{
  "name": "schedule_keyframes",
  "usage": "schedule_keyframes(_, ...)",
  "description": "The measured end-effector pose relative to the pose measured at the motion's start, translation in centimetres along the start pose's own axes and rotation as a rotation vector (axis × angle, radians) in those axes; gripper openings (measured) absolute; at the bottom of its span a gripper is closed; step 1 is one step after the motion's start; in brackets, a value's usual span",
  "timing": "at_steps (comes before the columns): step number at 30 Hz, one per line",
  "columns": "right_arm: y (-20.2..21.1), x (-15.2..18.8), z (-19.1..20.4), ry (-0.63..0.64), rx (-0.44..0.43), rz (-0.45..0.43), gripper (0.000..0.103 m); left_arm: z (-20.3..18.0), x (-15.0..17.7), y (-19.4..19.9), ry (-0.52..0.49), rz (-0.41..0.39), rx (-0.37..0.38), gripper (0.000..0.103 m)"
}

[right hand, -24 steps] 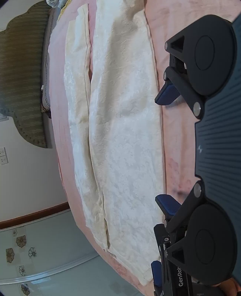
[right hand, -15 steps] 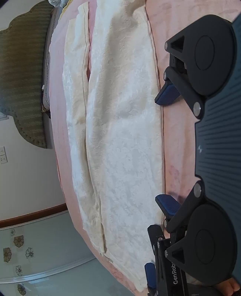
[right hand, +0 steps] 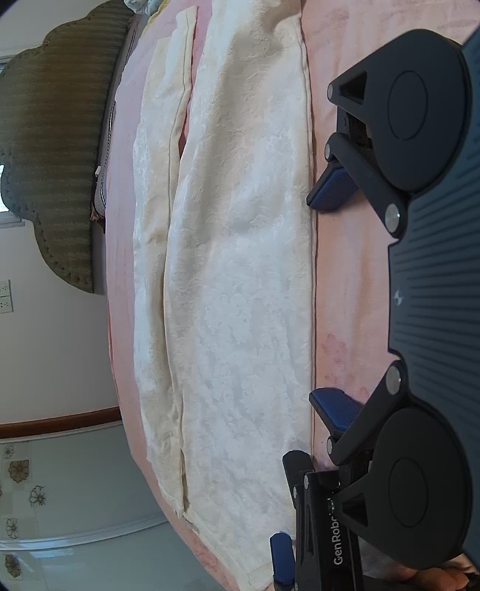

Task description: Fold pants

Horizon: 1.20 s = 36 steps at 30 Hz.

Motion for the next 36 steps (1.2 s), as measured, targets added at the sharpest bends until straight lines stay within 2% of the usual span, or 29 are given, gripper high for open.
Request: schedule_keyframes(36,0.00,-0.01,0.15,-0.005,0.009,0.001,0.103,-0.18,0.14,-0.01,-0.001,0.001,-0.003,0.103)
Point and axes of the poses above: each gripper's, at about its wrist camera, not at the fingertips, and y roughly against the way its jaws point, z to its left, x to its underside, the point moved 8 cm from there along -y, roughly the way its jaws point, and after that the axes turned 10 degrees about -y, right-handed, at the moved point
